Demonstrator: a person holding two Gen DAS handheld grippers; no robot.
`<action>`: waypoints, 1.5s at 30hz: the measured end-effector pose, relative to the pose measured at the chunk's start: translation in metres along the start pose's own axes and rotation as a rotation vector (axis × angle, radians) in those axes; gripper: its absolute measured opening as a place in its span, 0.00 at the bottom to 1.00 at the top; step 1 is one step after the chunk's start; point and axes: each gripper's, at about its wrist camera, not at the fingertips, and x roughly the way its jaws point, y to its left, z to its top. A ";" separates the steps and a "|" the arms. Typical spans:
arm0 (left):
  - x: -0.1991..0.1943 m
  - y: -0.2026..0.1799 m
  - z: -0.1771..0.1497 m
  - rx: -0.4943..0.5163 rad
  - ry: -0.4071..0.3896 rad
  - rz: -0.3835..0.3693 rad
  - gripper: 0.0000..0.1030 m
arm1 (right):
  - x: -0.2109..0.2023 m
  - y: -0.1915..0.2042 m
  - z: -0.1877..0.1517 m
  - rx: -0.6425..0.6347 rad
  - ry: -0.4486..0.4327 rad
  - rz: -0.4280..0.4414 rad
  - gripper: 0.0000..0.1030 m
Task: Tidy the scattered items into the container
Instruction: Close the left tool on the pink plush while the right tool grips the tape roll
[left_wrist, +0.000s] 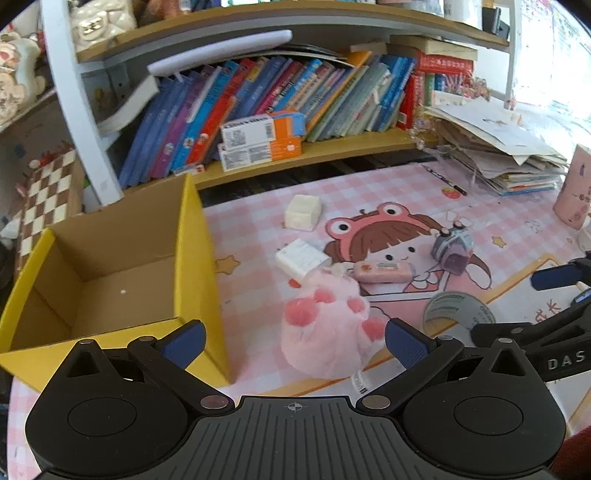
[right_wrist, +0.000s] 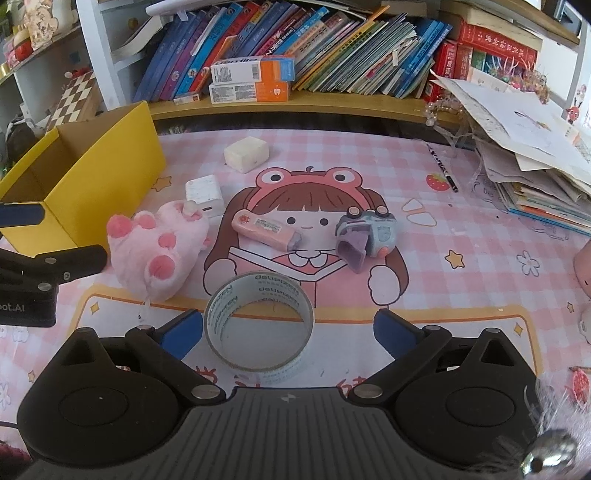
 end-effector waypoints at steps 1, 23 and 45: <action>0.002 -0.001 0.001 0.005 -0.004 -0.002 1.00 | 0.002 -0.001 0.001 0.000 0.004 0.002 0.94; 0.051 -0.006 0.001 0.058 0.060 0.001 0.79 | 0.051 -0.002 0.002 -0.002 0.149 0.049 0.50; 0.069 -0.022 -0.008 0.088 0.147 -0.131 0.55 | 0.060 -0.020 -0.001 0.101 0.175 0.040 0.14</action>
